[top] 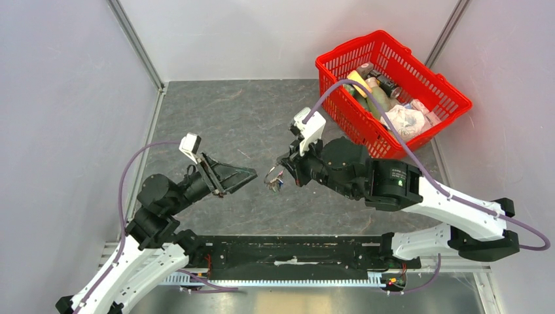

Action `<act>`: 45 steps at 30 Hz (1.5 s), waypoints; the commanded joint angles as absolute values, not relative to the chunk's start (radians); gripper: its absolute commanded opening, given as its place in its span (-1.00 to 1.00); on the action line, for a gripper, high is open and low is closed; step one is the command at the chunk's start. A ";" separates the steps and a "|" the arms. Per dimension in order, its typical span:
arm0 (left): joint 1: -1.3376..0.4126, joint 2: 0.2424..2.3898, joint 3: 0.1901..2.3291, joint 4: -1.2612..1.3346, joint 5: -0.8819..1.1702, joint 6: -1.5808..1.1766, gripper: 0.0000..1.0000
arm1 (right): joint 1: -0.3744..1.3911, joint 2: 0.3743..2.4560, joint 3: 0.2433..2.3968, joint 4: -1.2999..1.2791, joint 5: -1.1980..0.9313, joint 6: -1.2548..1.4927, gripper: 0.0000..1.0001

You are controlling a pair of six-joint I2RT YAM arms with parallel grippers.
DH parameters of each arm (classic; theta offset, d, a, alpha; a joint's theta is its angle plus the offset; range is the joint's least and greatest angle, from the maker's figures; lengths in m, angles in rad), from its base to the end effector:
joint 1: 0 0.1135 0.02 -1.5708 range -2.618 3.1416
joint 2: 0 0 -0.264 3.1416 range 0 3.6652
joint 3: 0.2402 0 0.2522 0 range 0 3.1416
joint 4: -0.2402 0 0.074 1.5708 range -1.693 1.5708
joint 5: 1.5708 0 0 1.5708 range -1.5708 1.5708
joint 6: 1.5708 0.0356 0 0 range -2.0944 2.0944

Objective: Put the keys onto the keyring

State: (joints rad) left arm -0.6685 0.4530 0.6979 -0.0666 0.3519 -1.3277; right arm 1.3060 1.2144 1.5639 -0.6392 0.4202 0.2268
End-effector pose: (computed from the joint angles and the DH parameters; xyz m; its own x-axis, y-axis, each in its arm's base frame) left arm 0.0799 -0.0787 0.3657 -0.7896 -0.5374 -0.2962 0.3392 0.0200 -0.9405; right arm 0.0767 0.2274 0.4707 -0.2480 -0.1301 -0.9600 -0.7421 0.6625 0.1019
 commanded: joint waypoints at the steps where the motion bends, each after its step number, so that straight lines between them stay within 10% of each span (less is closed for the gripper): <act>1: -0.664 0.495 0.832 -0.171 0.327 -0.985 0.40 | 1.266 1.224 1.646 -0.645 0.462 0.378 -1.00; 16: -0.664 0.568 0.814 -0.175 0.286 -0.404 0.39 | 1.153 1.354 1.833 -0.858 0.220 0.526 -1.00; 45: -0.664 0.511 0.671 0.075 0.359 -0.294 0.42 | 1.052 1.486 1.891 -0.849 0.002 0.612 -1.00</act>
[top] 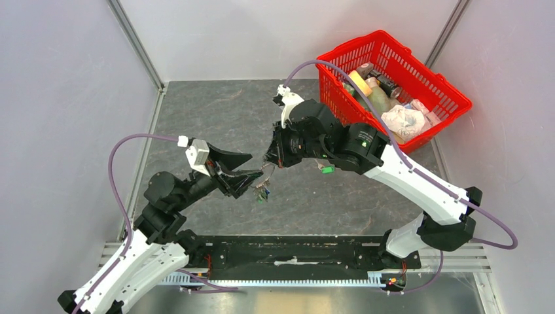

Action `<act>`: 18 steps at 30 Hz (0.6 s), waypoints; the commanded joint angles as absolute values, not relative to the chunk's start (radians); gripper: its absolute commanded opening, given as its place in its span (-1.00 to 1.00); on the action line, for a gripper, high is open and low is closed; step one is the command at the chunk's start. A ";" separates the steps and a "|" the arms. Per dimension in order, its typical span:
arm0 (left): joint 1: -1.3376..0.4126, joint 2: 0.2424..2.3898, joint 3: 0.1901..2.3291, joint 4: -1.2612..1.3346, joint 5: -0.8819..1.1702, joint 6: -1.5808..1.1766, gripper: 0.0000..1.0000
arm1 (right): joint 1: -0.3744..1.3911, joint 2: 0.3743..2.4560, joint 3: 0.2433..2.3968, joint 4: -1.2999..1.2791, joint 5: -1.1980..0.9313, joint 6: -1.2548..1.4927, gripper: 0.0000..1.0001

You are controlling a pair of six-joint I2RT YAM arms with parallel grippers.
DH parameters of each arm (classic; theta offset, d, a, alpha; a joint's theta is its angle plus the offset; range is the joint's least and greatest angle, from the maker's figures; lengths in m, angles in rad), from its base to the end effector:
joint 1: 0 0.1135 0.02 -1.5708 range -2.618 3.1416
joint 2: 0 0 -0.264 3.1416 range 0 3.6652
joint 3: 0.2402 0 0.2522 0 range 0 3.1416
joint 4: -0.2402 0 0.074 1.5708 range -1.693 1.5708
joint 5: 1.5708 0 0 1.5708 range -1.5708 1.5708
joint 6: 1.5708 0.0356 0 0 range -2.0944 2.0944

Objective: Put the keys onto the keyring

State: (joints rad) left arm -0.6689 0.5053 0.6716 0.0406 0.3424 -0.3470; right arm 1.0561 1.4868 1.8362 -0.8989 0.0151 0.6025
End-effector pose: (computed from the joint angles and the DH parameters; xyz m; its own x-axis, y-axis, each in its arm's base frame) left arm 0.0913 -0.0874 0.3631 -0.1348 -0.3018 -0.9438 0.8465 0.4600 -0.2680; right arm 0.1486 0.2617 0.4596 -0.7015 -0.0892 -0.7071 -0.5662 0.6724 0.4768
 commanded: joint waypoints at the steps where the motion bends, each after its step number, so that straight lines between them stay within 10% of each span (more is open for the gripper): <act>1: -0.664 0.514 0.674 0.070 0.359 -0.292 0.42 | 1.051 1.489 1.894 -0.848 0.003 0.610 -1.00; 18: -0.664 0.584 0.724 0.006 0.329 -0.249 0.16 | 1.051 1.523 1.934 -0.861 -0.043 0.590 -1.00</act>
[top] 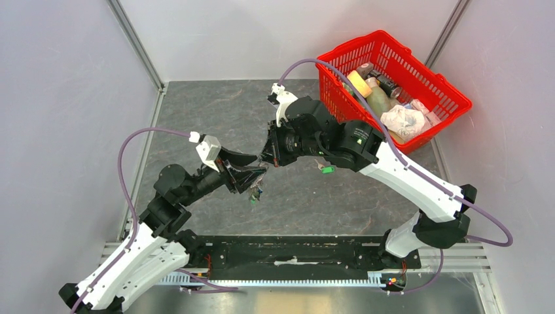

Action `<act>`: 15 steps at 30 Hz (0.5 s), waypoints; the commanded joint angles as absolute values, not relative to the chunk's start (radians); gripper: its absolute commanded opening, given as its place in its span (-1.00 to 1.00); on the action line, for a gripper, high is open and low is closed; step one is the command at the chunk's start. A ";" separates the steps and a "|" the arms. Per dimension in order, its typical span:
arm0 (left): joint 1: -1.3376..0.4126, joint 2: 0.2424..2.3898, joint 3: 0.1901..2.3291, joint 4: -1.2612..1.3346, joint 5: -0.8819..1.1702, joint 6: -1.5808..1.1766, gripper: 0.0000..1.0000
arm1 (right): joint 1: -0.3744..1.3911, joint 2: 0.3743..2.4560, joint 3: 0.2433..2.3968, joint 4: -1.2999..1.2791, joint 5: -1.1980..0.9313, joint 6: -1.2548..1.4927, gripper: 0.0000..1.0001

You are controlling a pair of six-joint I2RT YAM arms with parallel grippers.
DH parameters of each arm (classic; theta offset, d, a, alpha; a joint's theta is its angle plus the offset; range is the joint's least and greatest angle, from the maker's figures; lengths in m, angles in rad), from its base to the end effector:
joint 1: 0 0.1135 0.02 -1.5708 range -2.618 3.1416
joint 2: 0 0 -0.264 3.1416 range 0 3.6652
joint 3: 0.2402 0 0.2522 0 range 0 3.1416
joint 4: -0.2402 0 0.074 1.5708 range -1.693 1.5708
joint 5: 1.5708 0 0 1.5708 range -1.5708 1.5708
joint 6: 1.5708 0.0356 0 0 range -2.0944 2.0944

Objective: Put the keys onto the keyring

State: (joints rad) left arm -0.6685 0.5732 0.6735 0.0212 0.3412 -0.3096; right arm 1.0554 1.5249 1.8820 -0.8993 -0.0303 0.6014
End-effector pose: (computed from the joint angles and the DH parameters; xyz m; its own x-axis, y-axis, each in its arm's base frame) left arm 0.1046 -0.0978 0.3539 -0.1668 -0.2341 -0.9578 0.8336 0.4854 -0.2638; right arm 0.1520 0.2705 0.4625 -0.7090 -0.1042 -0.6974 -0.5837 0.6416 0.4975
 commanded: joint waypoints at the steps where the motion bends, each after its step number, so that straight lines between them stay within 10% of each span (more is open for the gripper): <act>1: -0.664 0.587 0.726 0.006 0.325 -0.247 0.14 | 1.051 1.524 1.937 -0.861 -0.042 0.589 -1.00; 15: -0.664 0.582 0.727 0.013 0.314 -0.253 -0.02 | 1.051 1.519 1.922 -0.861 -0.031 0.571 -1.00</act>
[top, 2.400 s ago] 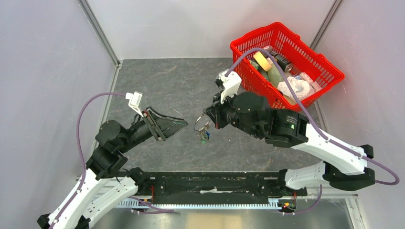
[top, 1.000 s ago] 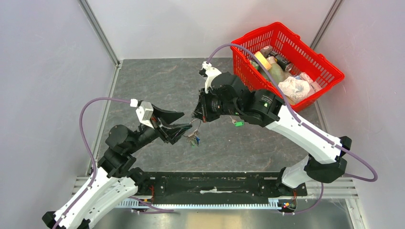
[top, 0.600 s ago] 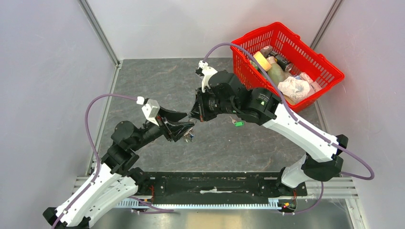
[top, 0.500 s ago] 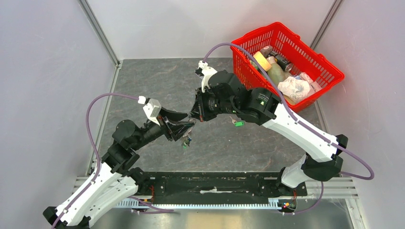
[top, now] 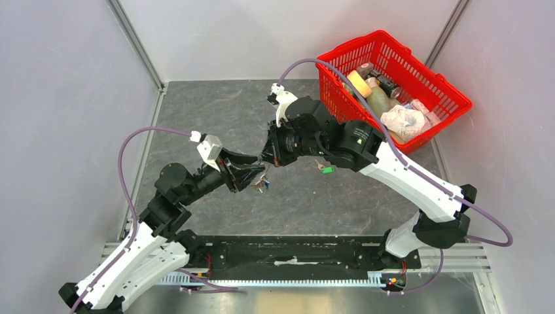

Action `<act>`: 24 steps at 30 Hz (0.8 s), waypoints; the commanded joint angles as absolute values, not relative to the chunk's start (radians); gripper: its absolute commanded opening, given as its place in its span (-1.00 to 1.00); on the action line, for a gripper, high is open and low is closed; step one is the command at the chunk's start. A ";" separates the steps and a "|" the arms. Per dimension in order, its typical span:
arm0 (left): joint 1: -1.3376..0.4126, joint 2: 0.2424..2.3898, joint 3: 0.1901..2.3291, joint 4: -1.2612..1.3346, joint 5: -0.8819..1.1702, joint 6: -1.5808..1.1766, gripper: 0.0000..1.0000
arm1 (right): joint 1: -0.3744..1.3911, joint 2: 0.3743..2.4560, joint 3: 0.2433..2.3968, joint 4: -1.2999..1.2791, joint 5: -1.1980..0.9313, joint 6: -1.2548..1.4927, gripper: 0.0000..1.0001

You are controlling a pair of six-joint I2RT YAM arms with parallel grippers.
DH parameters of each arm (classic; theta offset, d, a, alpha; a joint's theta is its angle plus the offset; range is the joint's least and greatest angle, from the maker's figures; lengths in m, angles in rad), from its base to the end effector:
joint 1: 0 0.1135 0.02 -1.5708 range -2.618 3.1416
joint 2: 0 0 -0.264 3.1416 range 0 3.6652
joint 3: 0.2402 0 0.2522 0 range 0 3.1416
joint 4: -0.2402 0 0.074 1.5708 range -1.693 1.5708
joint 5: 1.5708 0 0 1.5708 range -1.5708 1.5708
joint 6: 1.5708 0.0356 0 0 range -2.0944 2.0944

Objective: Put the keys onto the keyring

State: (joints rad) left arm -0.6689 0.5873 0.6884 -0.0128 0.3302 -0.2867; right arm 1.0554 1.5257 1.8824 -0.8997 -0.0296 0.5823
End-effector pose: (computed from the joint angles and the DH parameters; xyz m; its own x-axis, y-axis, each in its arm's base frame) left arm 0.1067 -0.0991 0.3537 -0.1712 -0.2057 -0.9635 0.8253 0.5043 -0.2543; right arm 0.1521 0.2707 0.4624 -0.6979 -0.1167 -0.7067 -0.5968 0.6403 0.4836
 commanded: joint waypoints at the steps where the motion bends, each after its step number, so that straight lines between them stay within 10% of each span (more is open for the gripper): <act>1: -0.664 0.581 0.728 0.015 0.314 -0.253 -0.02 | 1.051 1.519 1.921 -0.859 -0.030 0.570 -1.00; 24: -0.664 0.571 0.732 0.029 0.313 -0.260 0.08 | 1.051 1.528 1.914 -0.845 -0.032 0.574 -1.00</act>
State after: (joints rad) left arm -0.6685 0.5812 0.6945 -0.0093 0.3229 -0.2867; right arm 1.0554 1.5291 1.8824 -0.8986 -0.0296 0.5816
